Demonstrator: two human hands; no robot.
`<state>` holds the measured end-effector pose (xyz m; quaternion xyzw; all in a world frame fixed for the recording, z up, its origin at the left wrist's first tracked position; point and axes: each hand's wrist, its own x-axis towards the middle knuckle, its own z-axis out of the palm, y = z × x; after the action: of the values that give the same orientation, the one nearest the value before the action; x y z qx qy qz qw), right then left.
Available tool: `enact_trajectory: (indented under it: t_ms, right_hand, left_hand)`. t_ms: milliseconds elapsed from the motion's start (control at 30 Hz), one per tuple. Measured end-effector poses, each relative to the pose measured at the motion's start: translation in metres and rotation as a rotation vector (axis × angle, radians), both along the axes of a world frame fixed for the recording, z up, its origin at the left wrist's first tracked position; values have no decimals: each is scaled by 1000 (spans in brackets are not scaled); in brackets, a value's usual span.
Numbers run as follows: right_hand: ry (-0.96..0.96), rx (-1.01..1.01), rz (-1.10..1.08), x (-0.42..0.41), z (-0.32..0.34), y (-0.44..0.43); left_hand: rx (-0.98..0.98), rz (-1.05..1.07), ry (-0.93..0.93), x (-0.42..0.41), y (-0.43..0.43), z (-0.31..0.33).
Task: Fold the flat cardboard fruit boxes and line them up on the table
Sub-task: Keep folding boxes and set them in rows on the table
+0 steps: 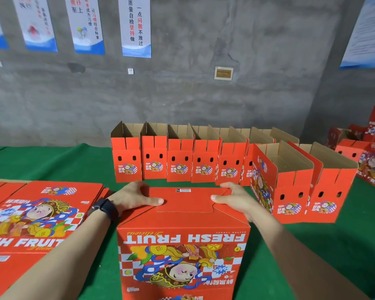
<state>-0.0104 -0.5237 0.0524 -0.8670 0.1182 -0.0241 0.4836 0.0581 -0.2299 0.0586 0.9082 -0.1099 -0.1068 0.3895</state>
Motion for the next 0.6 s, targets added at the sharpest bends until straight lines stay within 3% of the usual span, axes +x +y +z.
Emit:
enact_trajectory:
  t_ms: [600]
  right_hand:
    - [18,-367,15,5,6,10]
  left_hand:
    - [201,81,-171,8,-8,-3]
